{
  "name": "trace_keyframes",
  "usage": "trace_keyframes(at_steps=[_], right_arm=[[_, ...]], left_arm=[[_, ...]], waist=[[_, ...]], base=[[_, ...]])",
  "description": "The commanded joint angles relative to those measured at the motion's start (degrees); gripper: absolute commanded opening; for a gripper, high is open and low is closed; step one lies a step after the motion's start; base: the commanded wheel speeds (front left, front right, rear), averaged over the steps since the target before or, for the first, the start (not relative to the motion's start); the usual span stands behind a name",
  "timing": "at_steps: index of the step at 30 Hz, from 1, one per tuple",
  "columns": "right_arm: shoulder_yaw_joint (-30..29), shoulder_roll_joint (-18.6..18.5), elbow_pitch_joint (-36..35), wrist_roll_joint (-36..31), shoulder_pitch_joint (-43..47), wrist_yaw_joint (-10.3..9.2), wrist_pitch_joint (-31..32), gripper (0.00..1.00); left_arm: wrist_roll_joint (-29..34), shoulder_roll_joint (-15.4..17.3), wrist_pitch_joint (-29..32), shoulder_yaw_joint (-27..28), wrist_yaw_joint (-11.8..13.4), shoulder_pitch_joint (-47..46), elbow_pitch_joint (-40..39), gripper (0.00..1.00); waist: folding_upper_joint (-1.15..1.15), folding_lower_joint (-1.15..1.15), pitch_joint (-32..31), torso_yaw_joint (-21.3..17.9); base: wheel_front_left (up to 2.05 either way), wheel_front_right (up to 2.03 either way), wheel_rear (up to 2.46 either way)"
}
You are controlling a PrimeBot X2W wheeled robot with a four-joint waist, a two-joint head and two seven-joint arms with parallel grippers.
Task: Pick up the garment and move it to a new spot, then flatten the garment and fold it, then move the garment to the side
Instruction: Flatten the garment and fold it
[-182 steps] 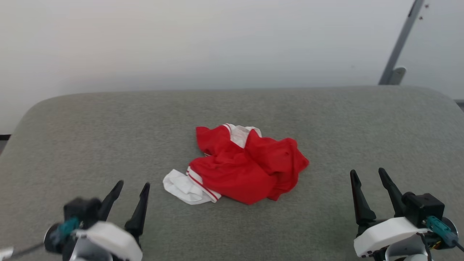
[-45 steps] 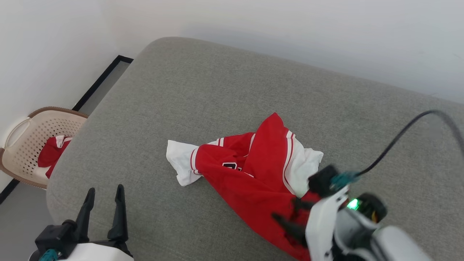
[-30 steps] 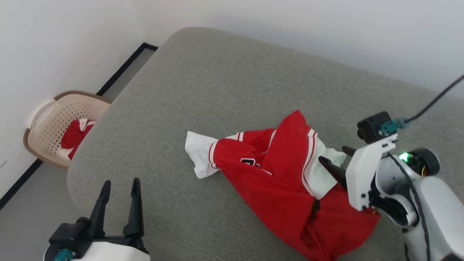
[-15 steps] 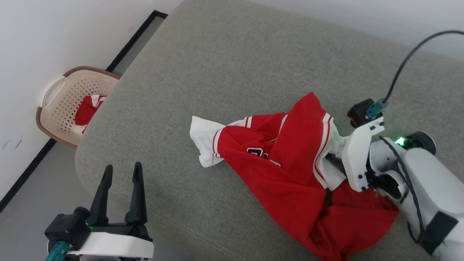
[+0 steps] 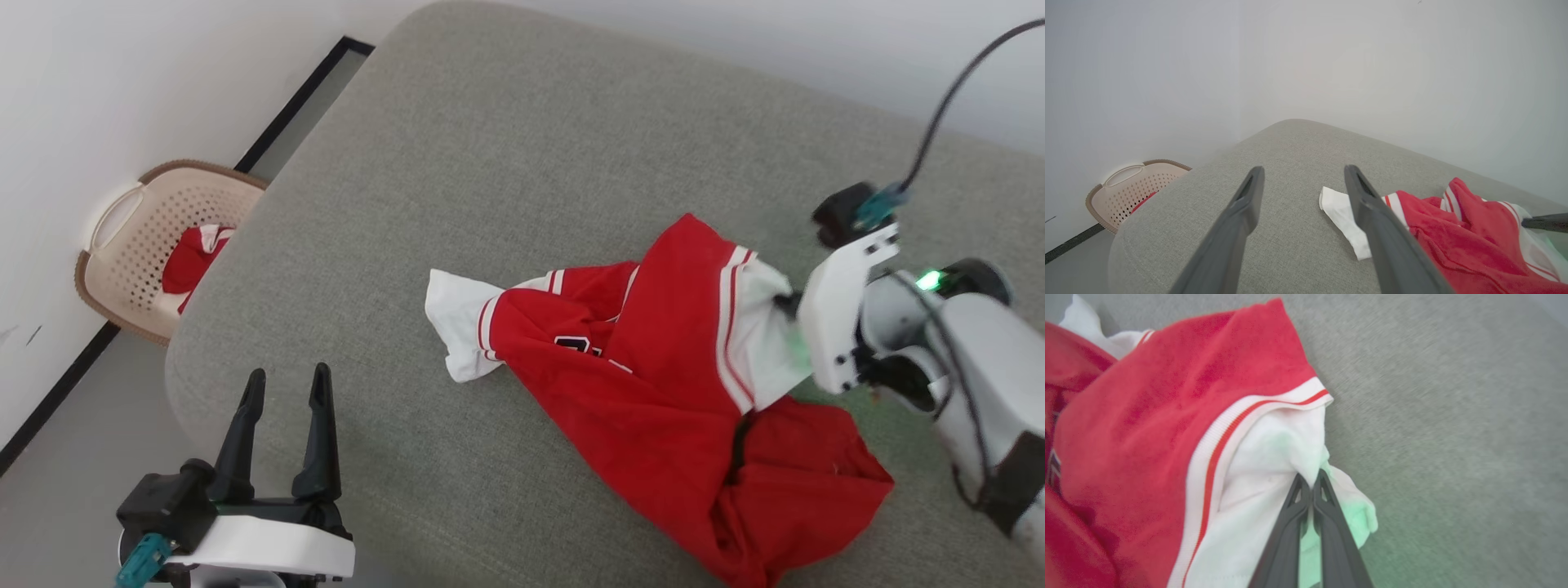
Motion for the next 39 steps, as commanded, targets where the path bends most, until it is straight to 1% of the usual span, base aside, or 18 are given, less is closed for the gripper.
trace_keyframes(at_steps=[1,4,9,15,19,21,23,28,29,30,31,32,33,36,39], right_arm=[[-0.3,-0.8,-0.6,0.8,-0.6,-0.01,-0.6,0.00],[-1.5,-3.1,-2.0,1.8,0.1,-0.01,-1.1,0.00],[-4.4,-6.9,-5.1,2.2,1.1,-0.01,-0.7,0.00],[-9.1,-12.0,-8.5,1.6,4.0,-0.01,1.7,0.00],[-13.1,-14.8,-9.4,1.4,7.8,-0.01,3.8,0.00],[-15.5,-15.1,-8.8,0.9,10.3,-0.01,4.5,0.00],[-17.9,-14.6,-7.8,0.6,12.6,-0.01,4.4,0.00],[-22.5,-11.0,-3.6,-1.0,16.5,-0.01,3.2,0.00],[-22.9,-10.1,-2.8,-1.7,16.8,-0.01,3.1,0.06],[-23.5,-9.2,-2.0,-2.2,16.7,-0.01,2.7,0.40],[-24.0,-8.3,-1.1,-2.8,16.6,-0.01,2.6,0.89],[-24.0,-8.3,-1.1,-2.8,16.6,-0.01,2.6,0.89],[-24.0,-7.5,-0.3,-3.4,16.5,-0.01,2.8,1.00],[-24.4,-5.6,0.3,-4.8,15.5,-0.01,2.7,1.00],[-24.3,-4.8,-1.3,-6.1,14.4,-0.01,2.3,1.00]], left_arm=[[0.9,0.0,-0.4,0.0,-0.1,-0.9,0.3,1.00],[1.8,0.0,-0.4,0.0,-0.3,-1.0,1.0,1.00],[3.1,0.0,-0.4,1.2,-0.4,-0.6,0.8,1.00],[3.5,0.1,-0.4,1.2,-0.4,-0.3,0.3,1.00],[3.4,0.2,-0.4,0.7,-0.4,-0.7,0.3,1.00],[3.5,0.2,-0.4,0.5,-0.4,-1.0,0.3,1.00],[3.3,0.3,-0.4,0.2,-0.4,-1.3,0.4,1.00],[2.8,0.8,-0.4,-0.6,-0.4,-2.1,0.9,1.00],[2.8,1.1,-0.4,-1.0,-0.4,-2.4,1.1,1.00],[2.8,1.2,-0.4,-1.1,-0.4,-2.6,1.2,1.00],[2.6,1.5,-0.4,-1.2,-0.4,-2.7,1.3,1.00],[2.6,1.5,-0.4,-1.2,-0.4,-2.7,1.3,1.00],[2.6,1.9,-0.4,-1.5,-0.4,-2.8,1.4,1.00],[2.3,3.2,-0.4,-2.2,-0.4,-3.5,1.7,1.00],[1.1,5.5,-0.4,-4.1,-0.4,-4.4,2.3,1.00]], waist=[[0.00,0.00,-1.0,-0.5],[0.00,0.00,-2.3,-1.0],[0.00,0.00,-3.2,-3.9],[0.00,0.00,-3.4,-6.9],[0.00,0.00,-3.0,-8.0],[0.00,0.00,-2.8,-8.3],[0.00,0.00,-2.6,-8.4],[0.00,0.00,-1.8,-8.6],[0.00,0.00,-1.8,-8.7],[0.00,0.00,-1.7,-8.9],[0.00,0.00,-1.7,-9.1],[0.00,0.00,-1.7,-9.1],[0.00,0.00,-1.8,-9.4],[0.00,0.00,-2.2,-10.7],[0.00,0.00,-2.8,-12.5]], base=[[0.00,0.00,0.00],[0.00,0.00,0.00],[0.00,0.00,0.00],[0.00,0.00,0.00],[0.00,0.00,0.00],[0.00,0.00,0.00],[0.00,0.00,0.00],[0.00,0.00,0.00],[0.00,0.00,0.00],[0.00,0.00,0.00],[0.00,0.00,0.00],[0.00,0.00,0.00],[0.00,0.00,0.00],[0.00,0.00,0.00],[0.00,0.00,0.00]])
